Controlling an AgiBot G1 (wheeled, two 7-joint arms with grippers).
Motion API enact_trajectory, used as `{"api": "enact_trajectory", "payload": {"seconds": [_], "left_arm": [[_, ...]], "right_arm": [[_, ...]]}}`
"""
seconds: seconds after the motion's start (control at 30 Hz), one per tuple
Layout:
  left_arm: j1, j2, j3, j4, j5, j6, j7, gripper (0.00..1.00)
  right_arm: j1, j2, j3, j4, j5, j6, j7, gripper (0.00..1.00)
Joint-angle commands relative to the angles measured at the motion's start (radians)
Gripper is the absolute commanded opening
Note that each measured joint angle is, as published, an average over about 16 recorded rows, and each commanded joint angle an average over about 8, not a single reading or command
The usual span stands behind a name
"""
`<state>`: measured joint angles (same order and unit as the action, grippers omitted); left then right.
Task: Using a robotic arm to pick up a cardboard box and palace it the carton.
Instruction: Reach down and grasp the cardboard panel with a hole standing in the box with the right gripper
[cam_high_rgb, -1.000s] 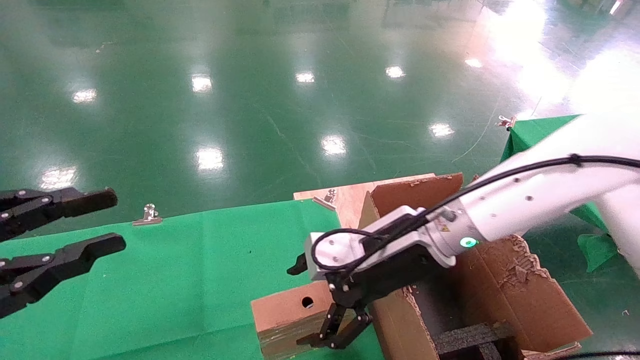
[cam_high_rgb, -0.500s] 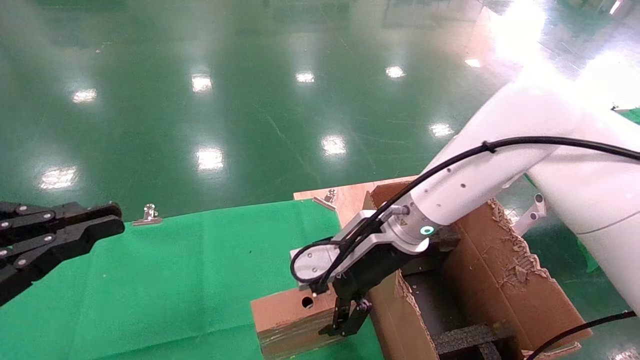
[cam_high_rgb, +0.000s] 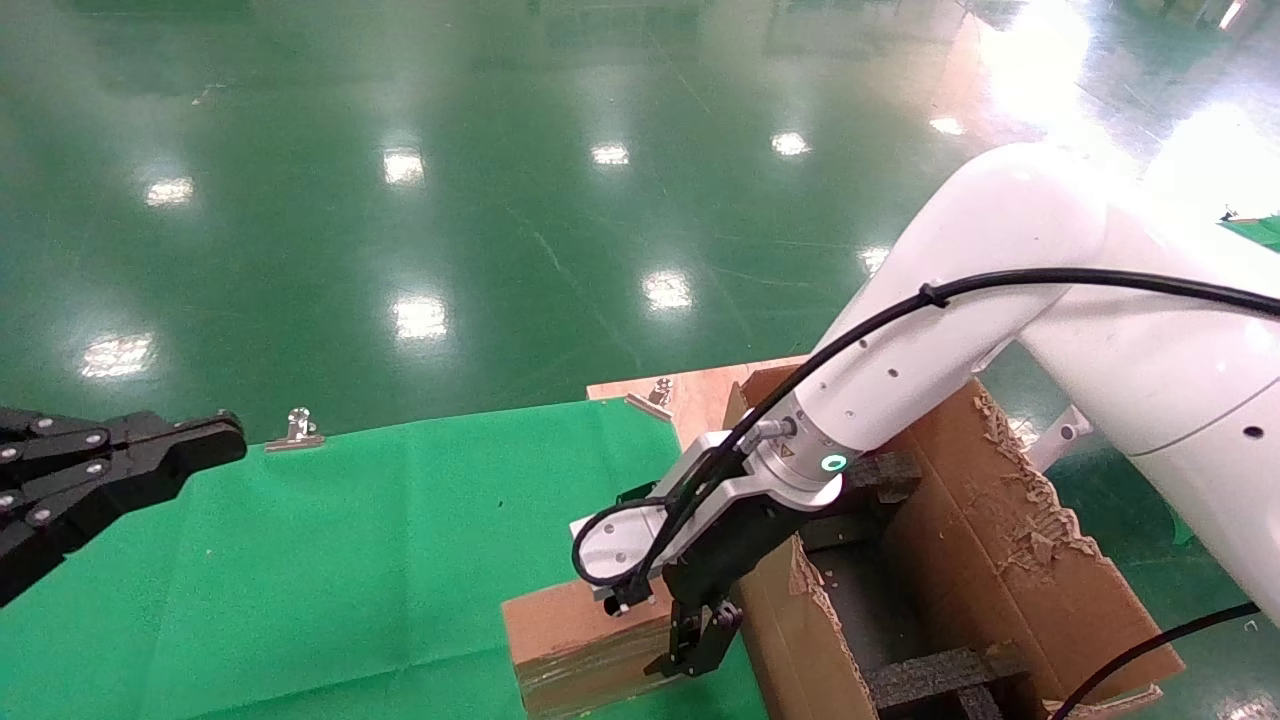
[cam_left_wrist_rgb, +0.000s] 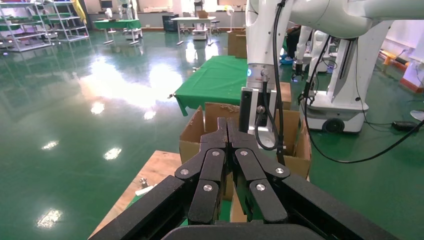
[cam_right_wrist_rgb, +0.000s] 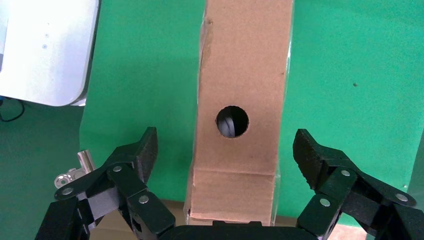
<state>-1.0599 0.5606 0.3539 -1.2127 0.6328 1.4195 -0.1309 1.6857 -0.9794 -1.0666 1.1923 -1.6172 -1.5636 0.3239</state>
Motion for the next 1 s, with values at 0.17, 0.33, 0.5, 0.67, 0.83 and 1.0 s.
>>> {"api": "enact_trajectory", "payload": {"seconds": [0.17,0.33,0.5,0.67,0.83,1.0], "left_arm": [[0.000,0.000,0.000,0.000,0.000,0.000,0.000,1.00],[0.000,0.000,0.000,0.000,0.000,0.000,0.000,1.00],[0.000,0.000,0.000,0.000,0.000,0.000,0.000,1.00],[0.000,0.000,0.000,0.000,0.000,0.000,0.000,1.00],[0.000,0.000,0.000,0.000,0.000,0.000,0.000,1.00],[0.000,0.000,0.000,0.000,0.000,0.000,0.000,1.00]], "right_arm": [[0.004,-0.002,-0.005,-0.002,0.000,0.002,-0.001,0.00],[0.001,0.000,-0.001,0.000,0.000,0.001,-0.001,0.00],[-0.001,0.001,0.001,0.001,0.000,0.001,-0.001,0.00],[-0.002,0.002,0.003,0.001,0.001,0.001,-0.001,0.00],[-0.003,0.002,0.004,0.002,0.001,0.000,-0.001,0.00],[-0.004,0.002,0.005,0.002,0.001,0.000,-0.001,0.00]]}}
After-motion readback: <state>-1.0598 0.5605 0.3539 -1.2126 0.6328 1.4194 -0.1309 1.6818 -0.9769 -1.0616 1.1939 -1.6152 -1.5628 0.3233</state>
